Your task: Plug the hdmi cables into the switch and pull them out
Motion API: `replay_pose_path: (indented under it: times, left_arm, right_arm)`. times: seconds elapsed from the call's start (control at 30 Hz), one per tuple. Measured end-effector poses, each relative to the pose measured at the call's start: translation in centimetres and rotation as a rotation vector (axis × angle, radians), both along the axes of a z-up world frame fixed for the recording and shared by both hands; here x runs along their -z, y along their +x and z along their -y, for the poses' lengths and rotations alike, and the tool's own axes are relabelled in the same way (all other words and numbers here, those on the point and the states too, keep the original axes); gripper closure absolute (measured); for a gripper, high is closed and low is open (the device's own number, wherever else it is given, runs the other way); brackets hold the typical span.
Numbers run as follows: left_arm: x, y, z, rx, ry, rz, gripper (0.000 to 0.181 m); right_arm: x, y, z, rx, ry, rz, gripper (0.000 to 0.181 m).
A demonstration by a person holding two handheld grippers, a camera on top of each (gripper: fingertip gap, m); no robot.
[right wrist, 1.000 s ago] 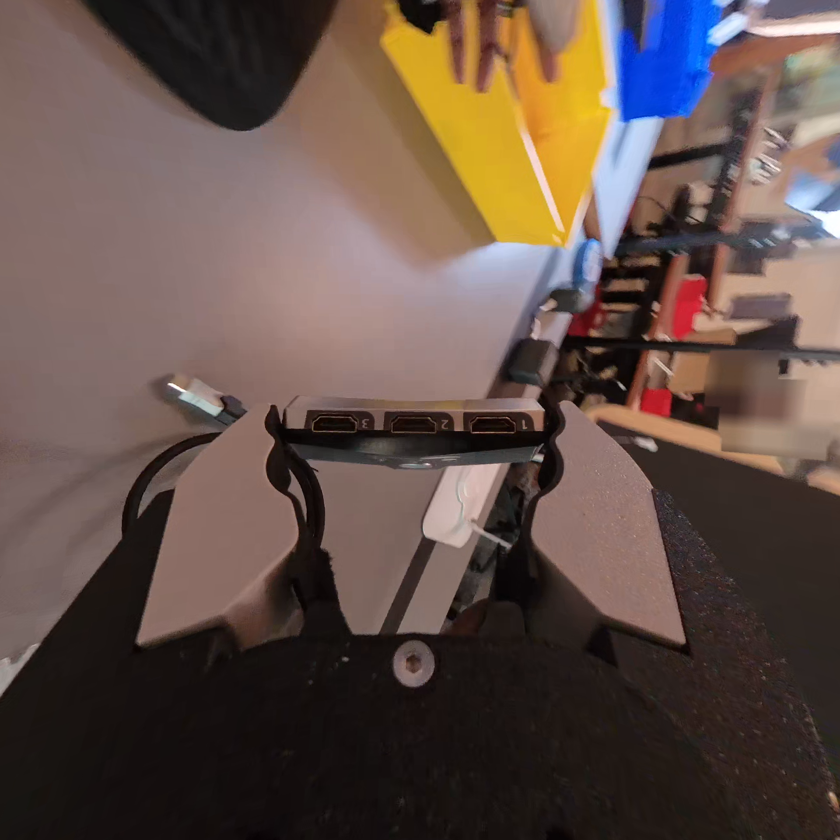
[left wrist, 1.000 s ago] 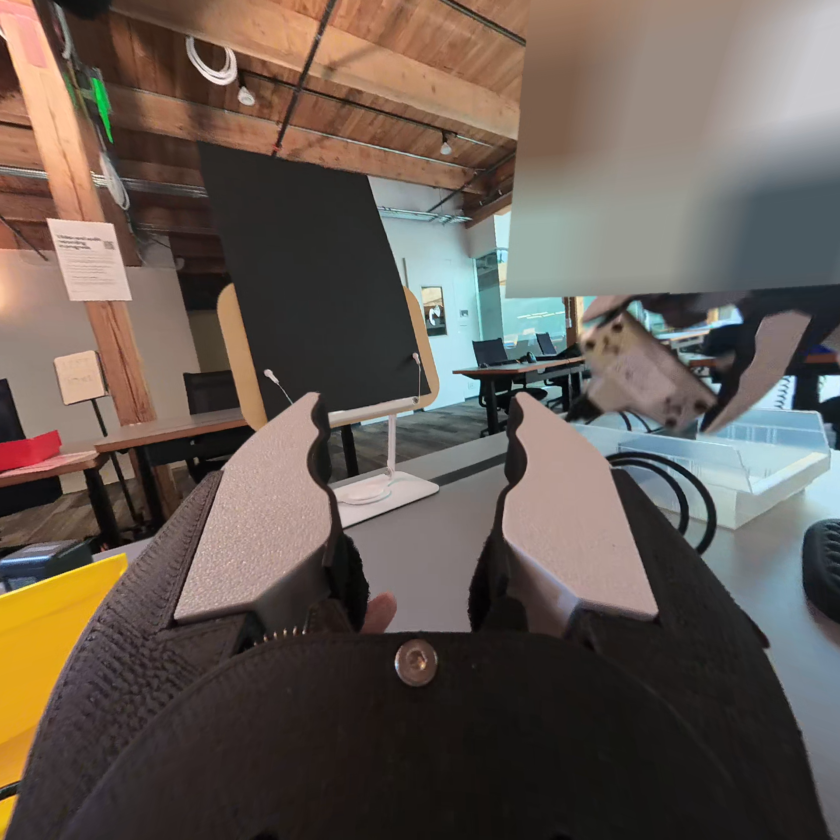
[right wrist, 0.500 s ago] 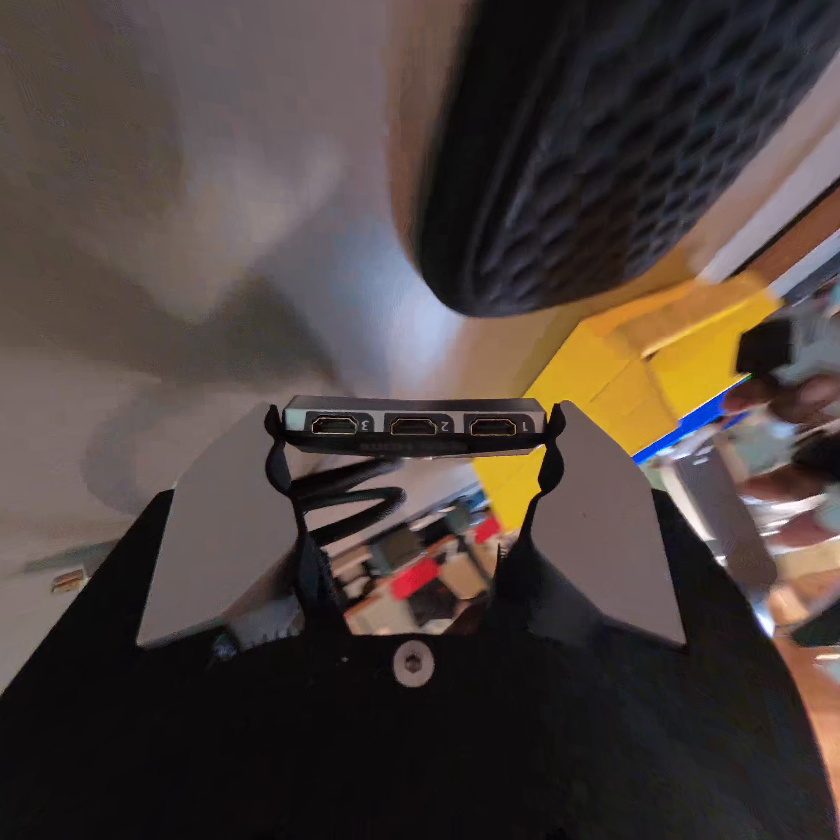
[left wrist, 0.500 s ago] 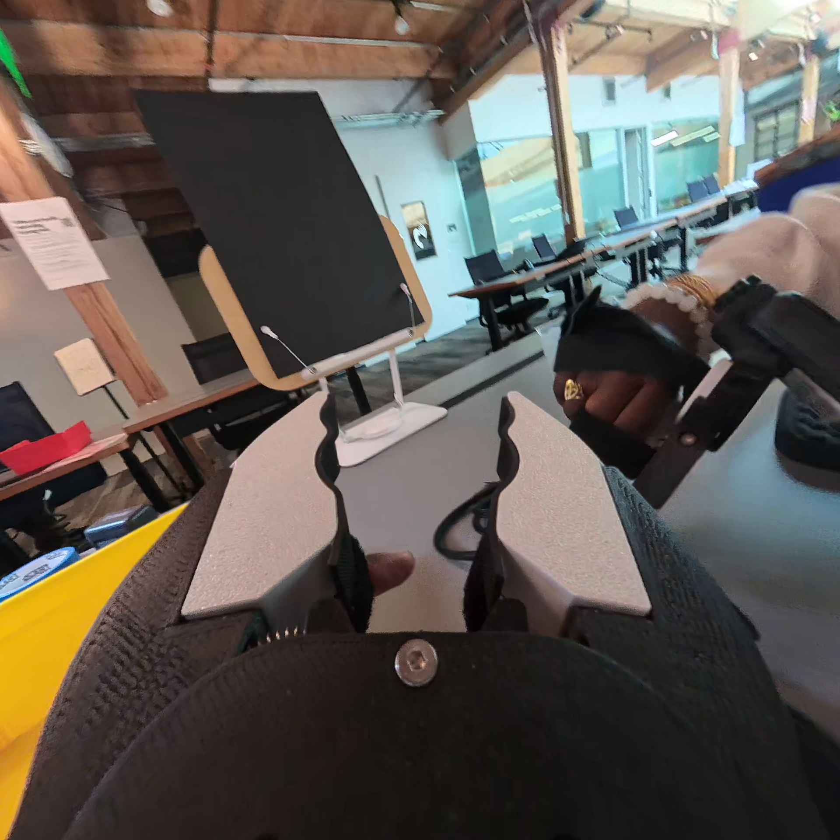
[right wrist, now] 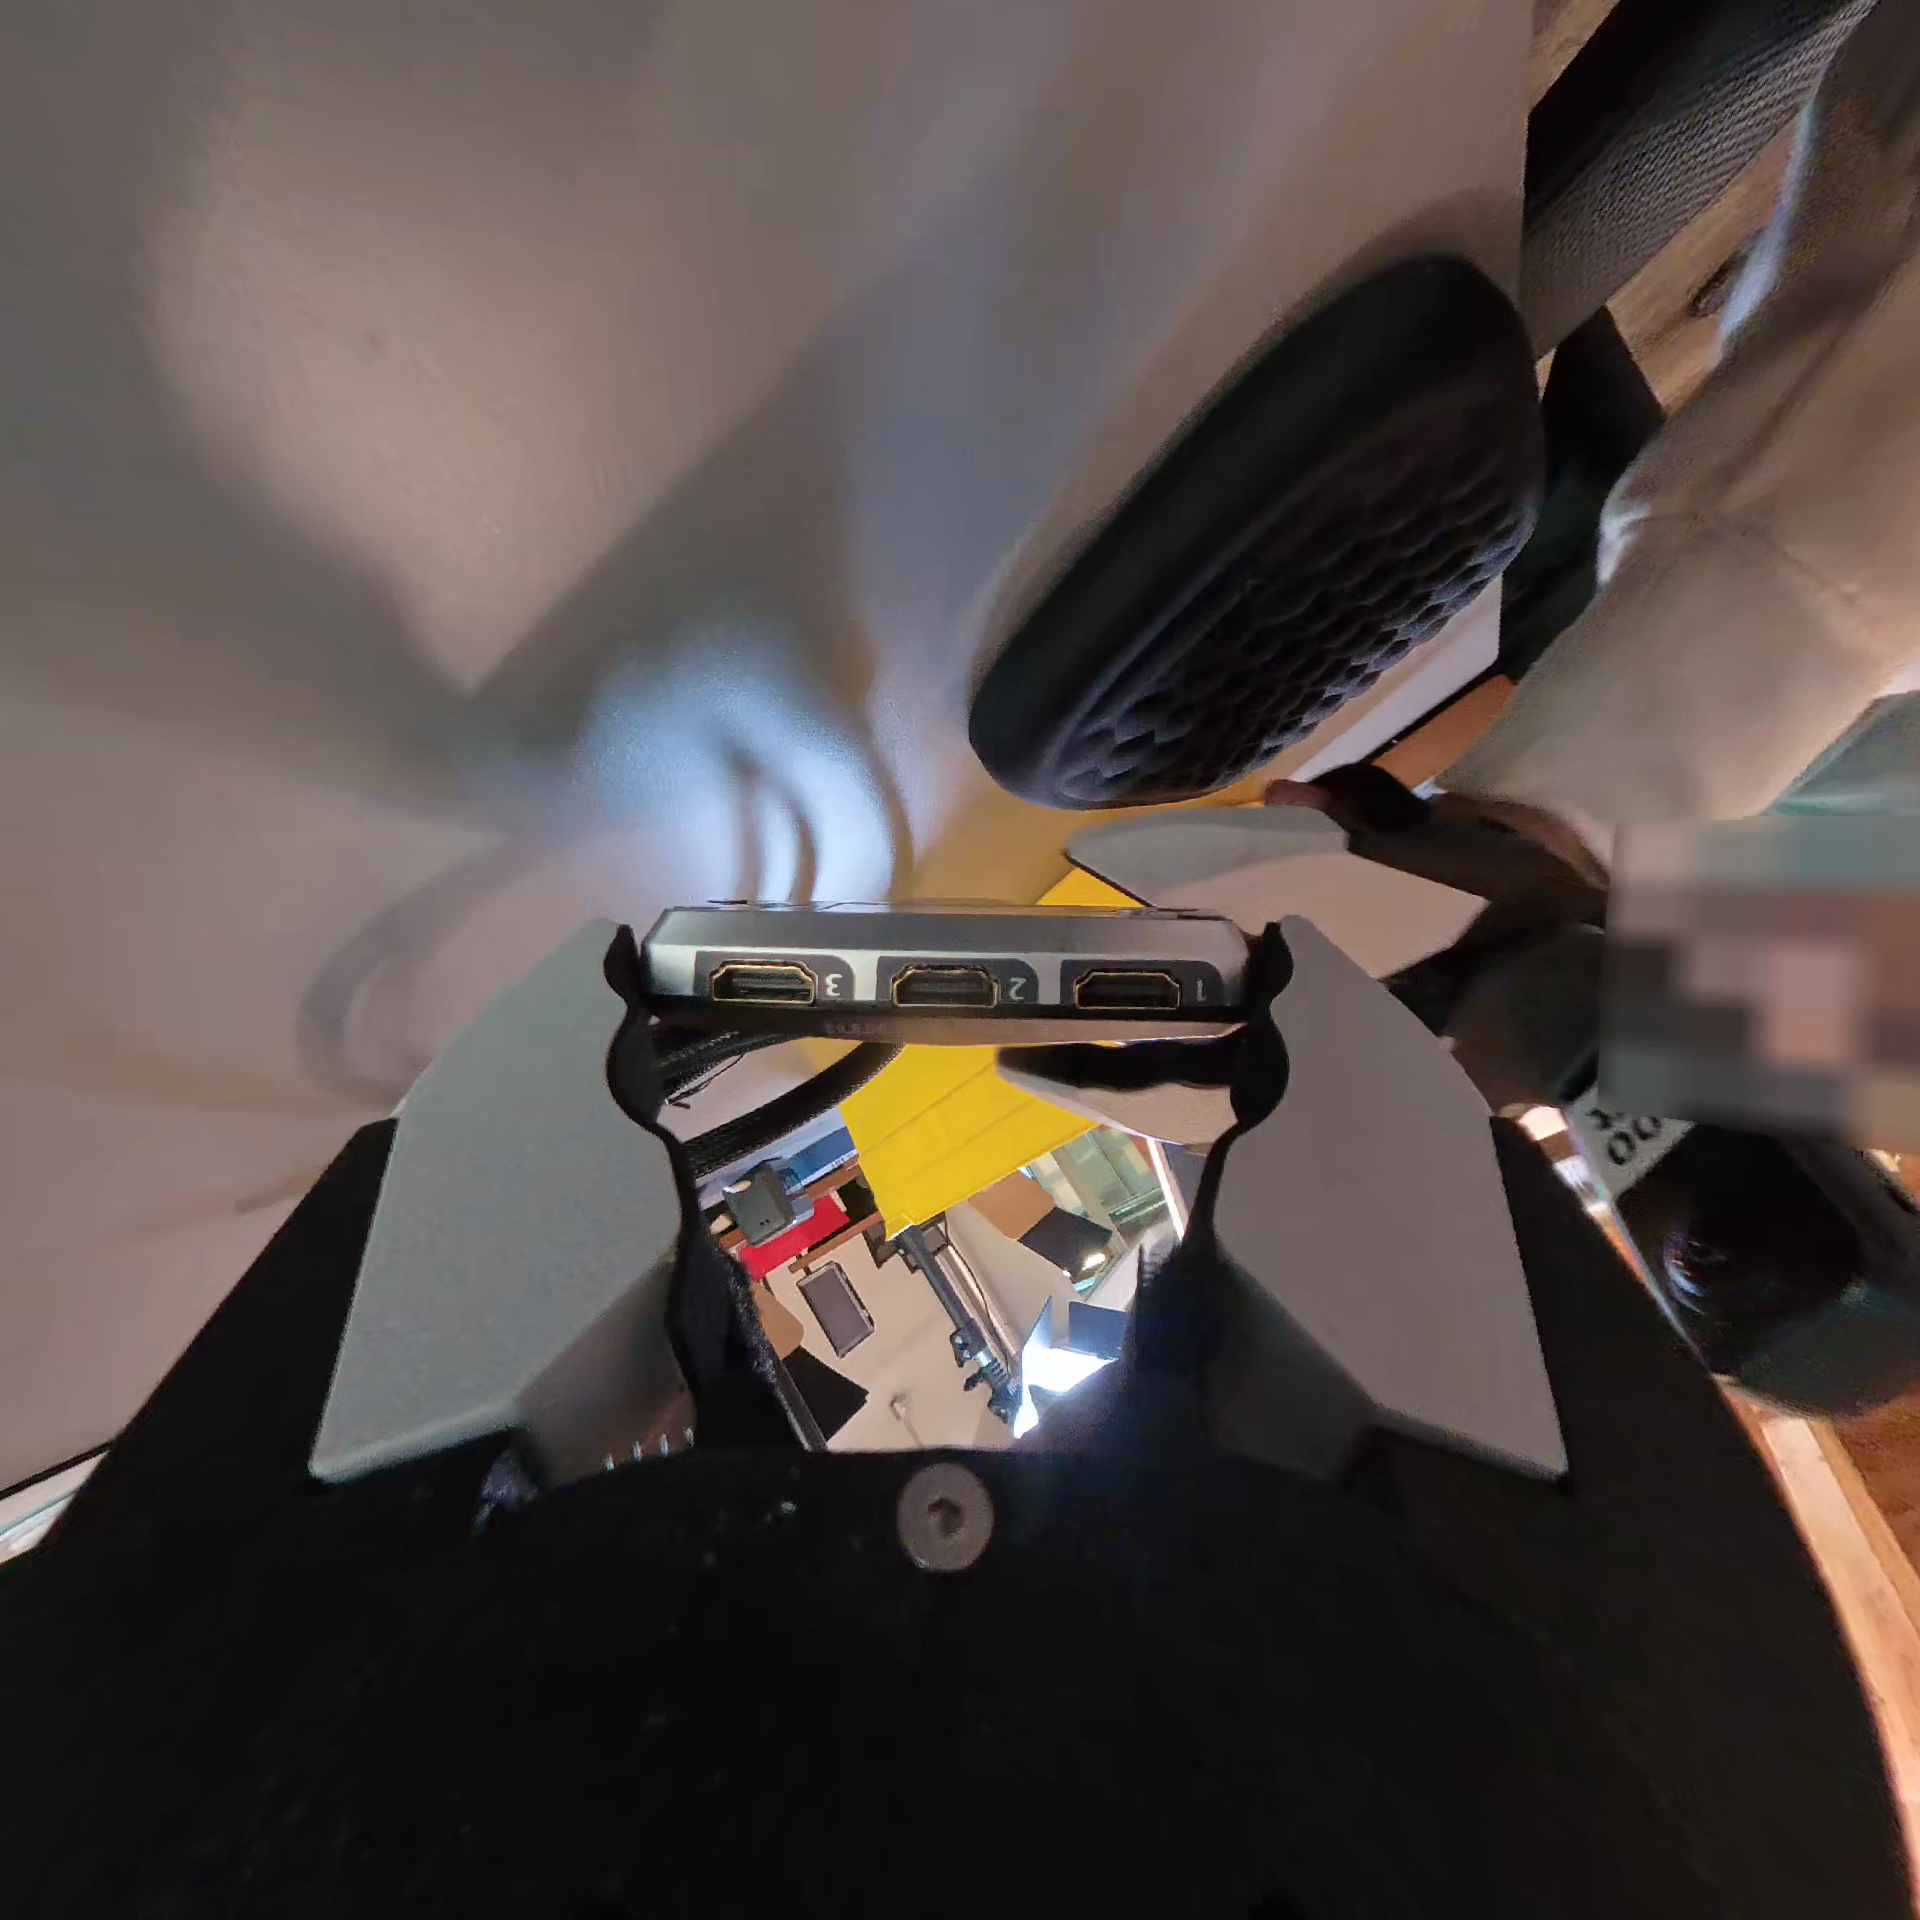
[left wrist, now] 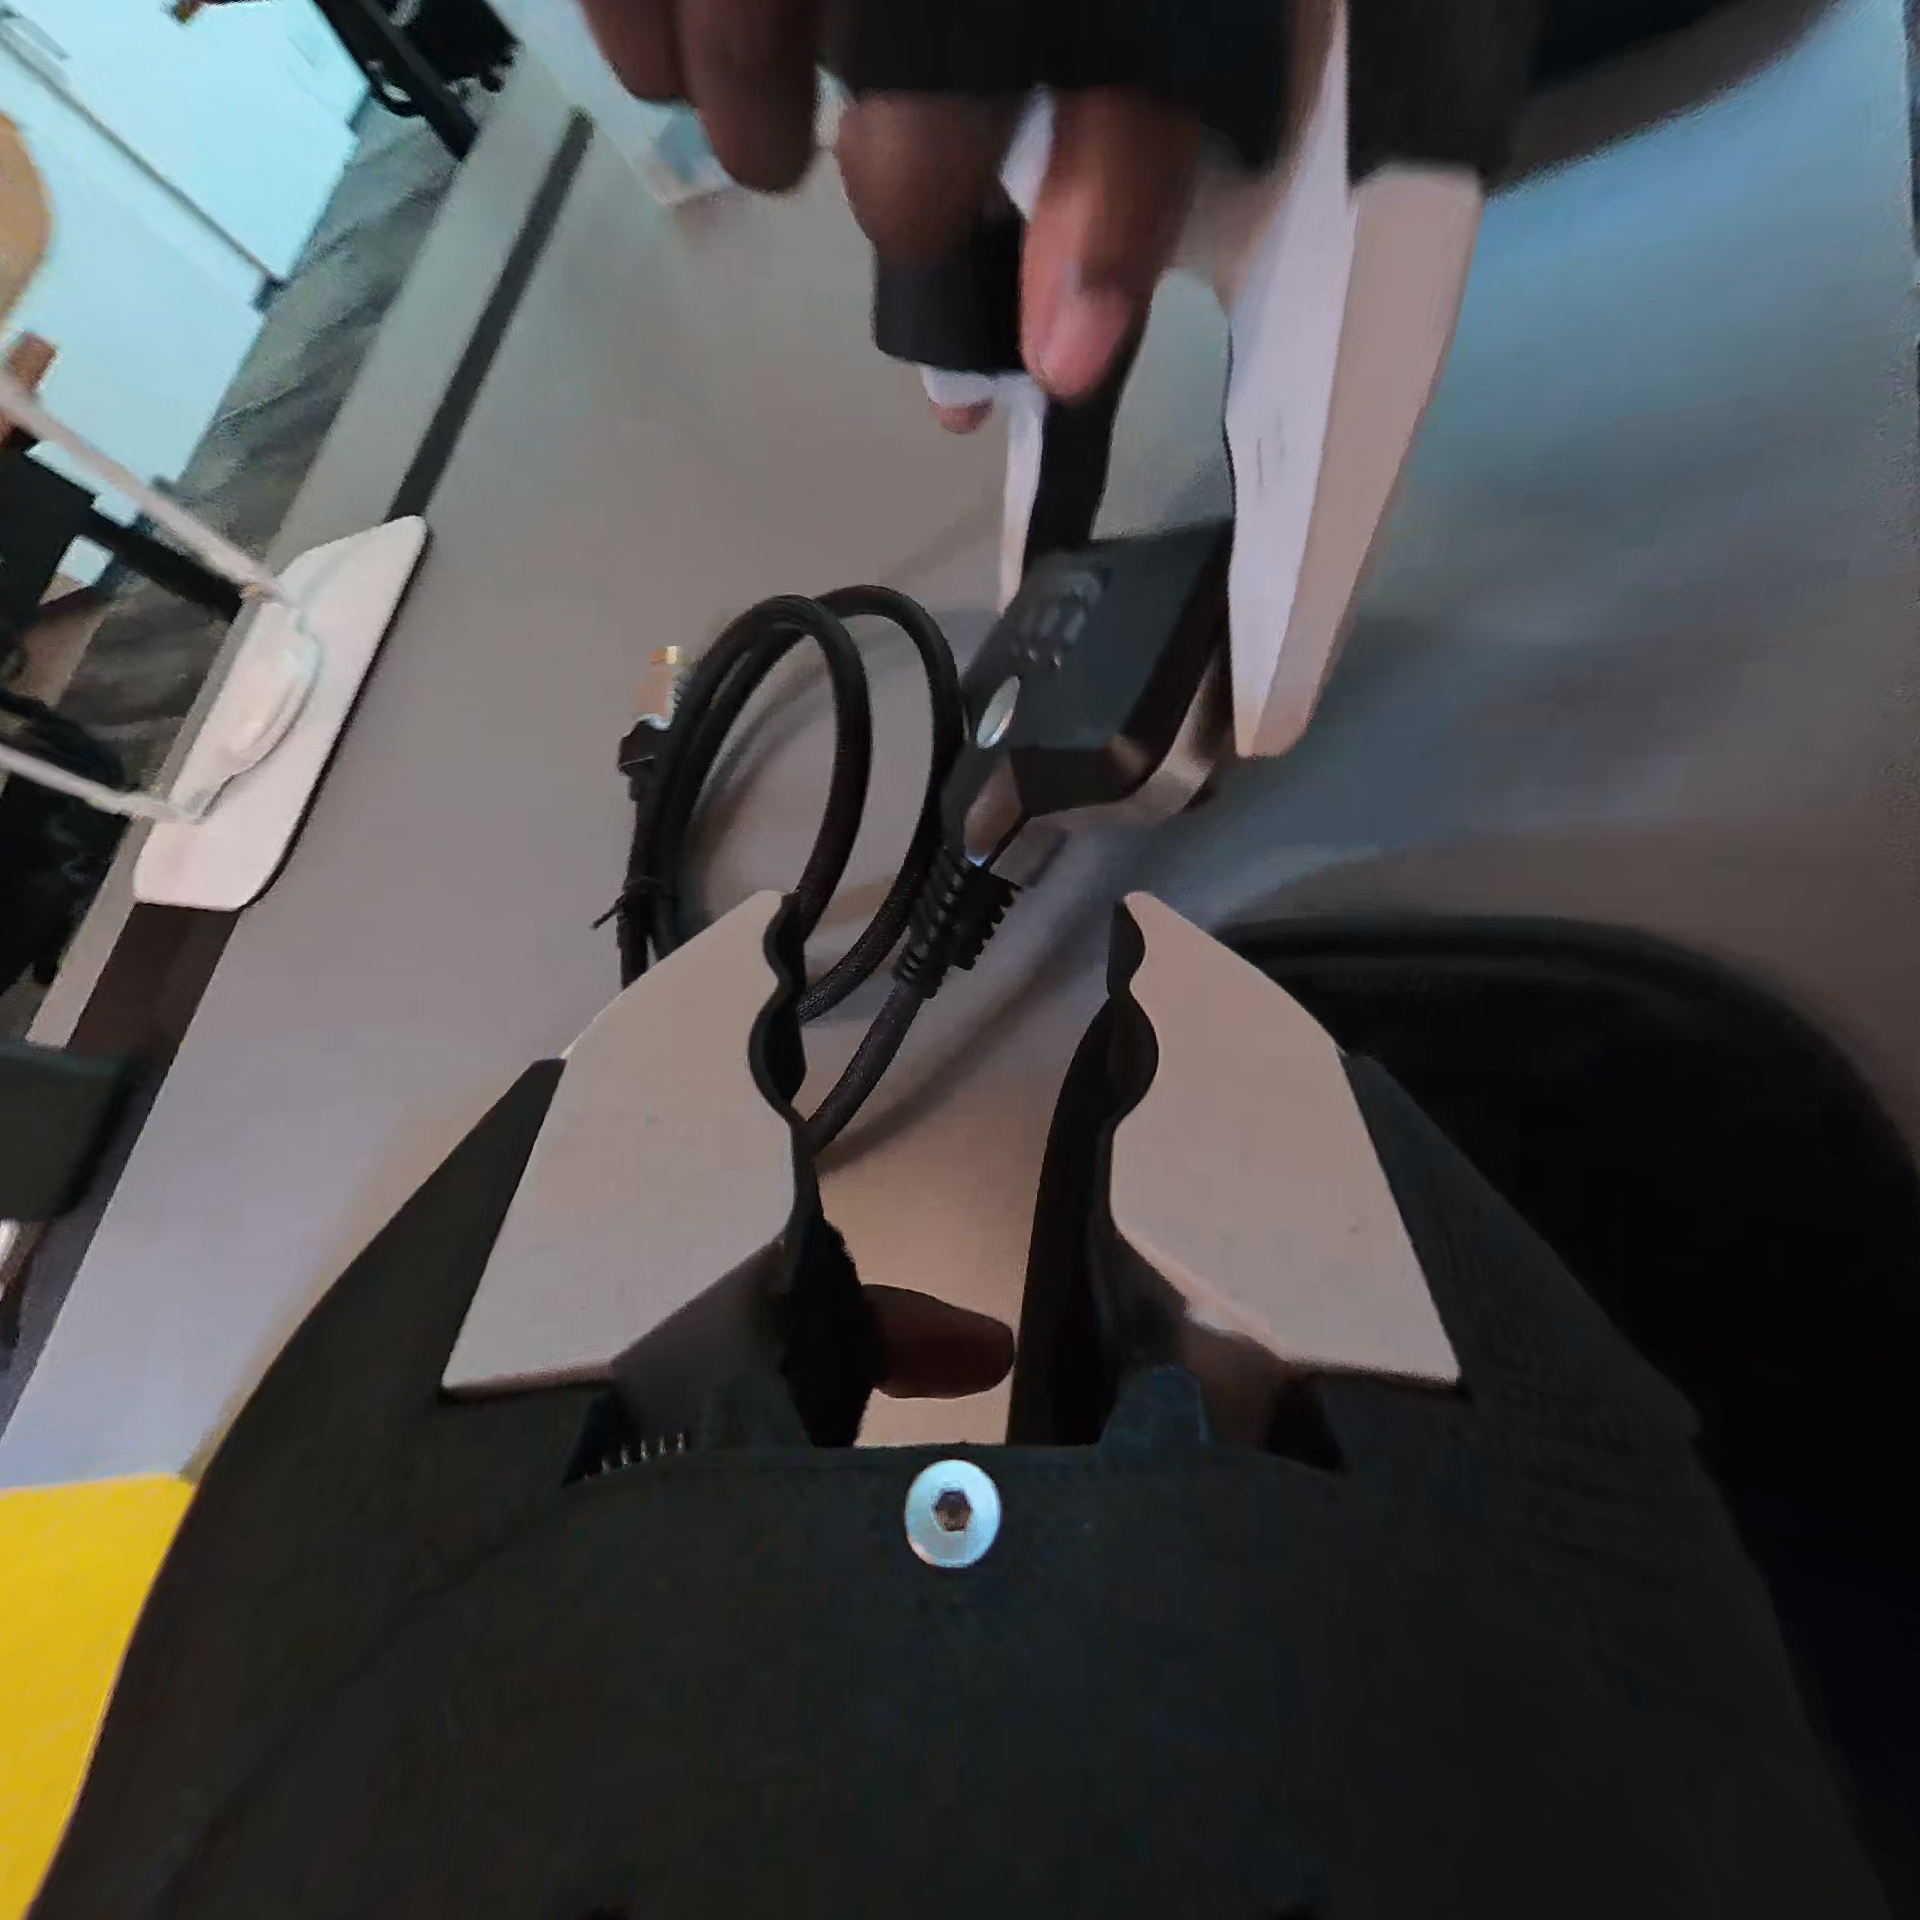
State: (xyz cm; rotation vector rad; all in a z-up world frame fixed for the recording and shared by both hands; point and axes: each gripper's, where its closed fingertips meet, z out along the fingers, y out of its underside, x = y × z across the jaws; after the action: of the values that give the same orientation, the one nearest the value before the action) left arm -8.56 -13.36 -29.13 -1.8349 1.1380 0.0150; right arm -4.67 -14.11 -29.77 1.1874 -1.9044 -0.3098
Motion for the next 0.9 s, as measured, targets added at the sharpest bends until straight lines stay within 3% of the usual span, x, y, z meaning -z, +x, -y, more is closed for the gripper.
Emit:
replay_pose_path:
  times: [0.1,0.17,0.27,0.33,0.37,0.43,0.5,0.57,0.63,0.73,0.8,0.9]
  left_arm:
    - [1.5,0.8,-1.0,0.071,0.011,-0.108,0.135]
    - [2.0,1.3,-1.4,0.111,0.032,-0.166,0.155]
    - [1.5,0.9,-2.1,0.06,0.071,-0.187,0.165]
    - [0.3,0.4,-2.5,-0.017,0.114,-0.125,0.166]
    - [-0.3,0.0,-2.7,-0.055,0.145,-0.103,0.167]
    - [-1.2,-1.1,-2.9,-0.132,0.21,-0.09,0.167]
    - [-1.8,-1.9,-2.9,-0.204,0.264,-0.066,0.167]
    - [-2.3,-2.2,-2.9,-0.255,0.317,-0.038,0.167]
    - [-2.6,-1.9,-2.9,-0.262,0.35,-0.021,0.167]
    - [-3.5,-0.8,-3.0,-0.228,0.387,0.033,0.167]
    - [-4.5,0.1,-3.0,-0.182,0.41,0.113,0.167]
    - [-6.6,1.7,-2.7,-0.08,0.447,0.289,0.167]
  right_arm:
    - [-0.2,0.7,0.4,-0.031,-0.005,-0.004,0.071]
    - [-0.5,0.7,0.2,-0.022,-0.018,-0.016,0.071]
    - [-1.4,0.1,-0.8,0.049,-0.097,-0.066,0.071]
    - [-2.8,-0.3,-2.1,0.173,-0.237,-0.09,0.073]
    - [-3.8,-0.3,-2.9,0.267,-0.353,-0.084,0.08]
    - [-5.0,-0.2,-5.4,0.581,-0.667,0.01,0.079]
    - [-5.1,0.6,-6.8,0.924,-1.135,0.236,0.066]
    - [-5.6,1.2,-6.1,1.137,-1.677,0.51,0.054]
    - [-6.6,1.7,-4.8,1.15,-2.098,0.769,0.054]
    - [-8.6,2.0,-4.5,0.984,-2.458,0.882,0.067]
    - [-9.4,2.4,-5.1,0.871,-2.511,0.782,0.077]
    - [-10.0,2.7,-6.0,0.763,-2.406,0.536,0.086]
